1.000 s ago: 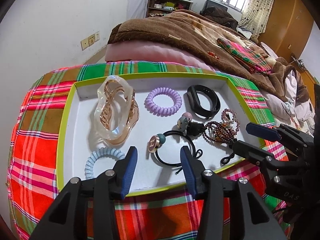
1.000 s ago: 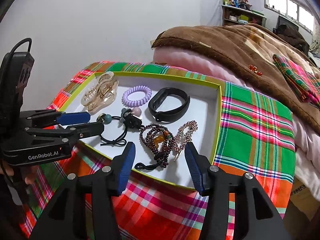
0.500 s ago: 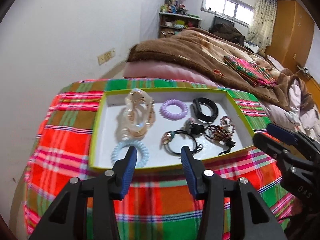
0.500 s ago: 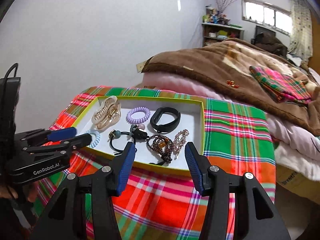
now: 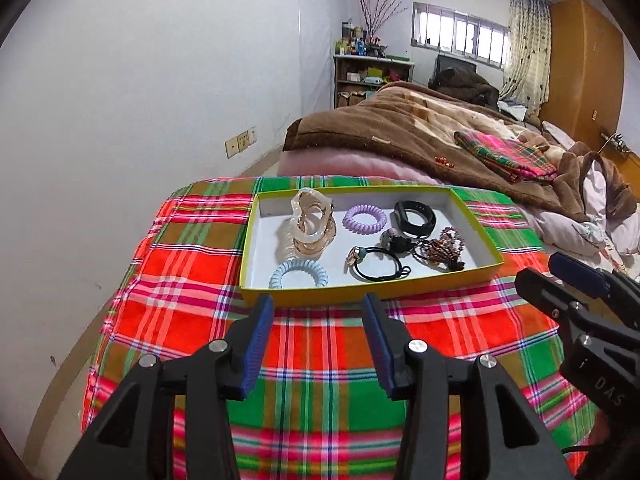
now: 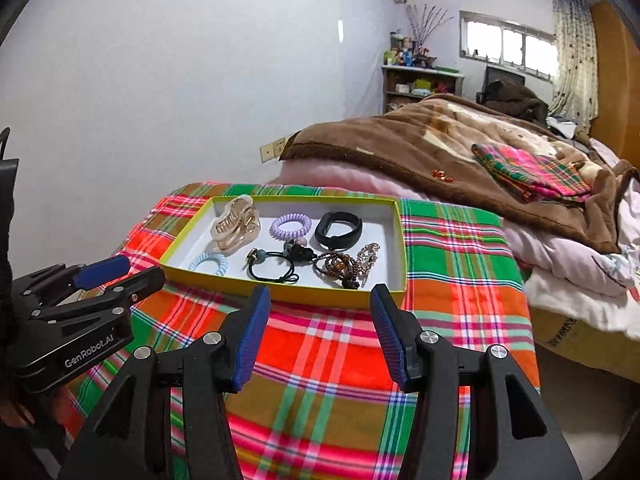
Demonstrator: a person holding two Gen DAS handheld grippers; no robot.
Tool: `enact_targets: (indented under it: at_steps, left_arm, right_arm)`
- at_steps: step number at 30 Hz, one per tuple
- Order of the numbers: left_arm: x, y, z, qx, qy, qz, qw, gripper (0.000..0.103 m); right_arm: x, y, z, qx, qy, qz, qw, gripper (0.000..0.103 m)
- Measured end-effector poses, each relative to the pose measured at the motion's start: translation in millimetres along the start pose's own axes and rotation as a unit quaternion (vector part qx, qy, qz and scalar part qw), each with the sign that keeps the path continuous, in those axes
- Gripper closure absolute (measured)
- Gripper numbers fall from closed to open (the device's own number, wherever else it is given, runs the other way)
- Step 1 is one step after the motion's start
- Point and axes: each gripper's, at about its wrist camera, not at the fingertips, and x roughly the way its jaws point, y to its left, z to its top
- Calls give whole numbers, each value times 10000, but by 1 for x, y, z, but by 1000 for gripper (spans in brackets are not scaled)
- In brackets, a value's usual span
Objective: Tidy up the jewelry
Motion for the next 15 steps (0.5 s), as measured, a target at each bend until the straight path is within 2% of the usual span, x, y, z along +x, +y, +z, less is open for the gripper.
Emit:
enact_targets:
  at_steps: [15]
  left_arm:
    - [-44,0,-18,-55,-433,128,9990,55]
  right_arm:
    - [-36,14,-15,94,-316,-25,9995,50]
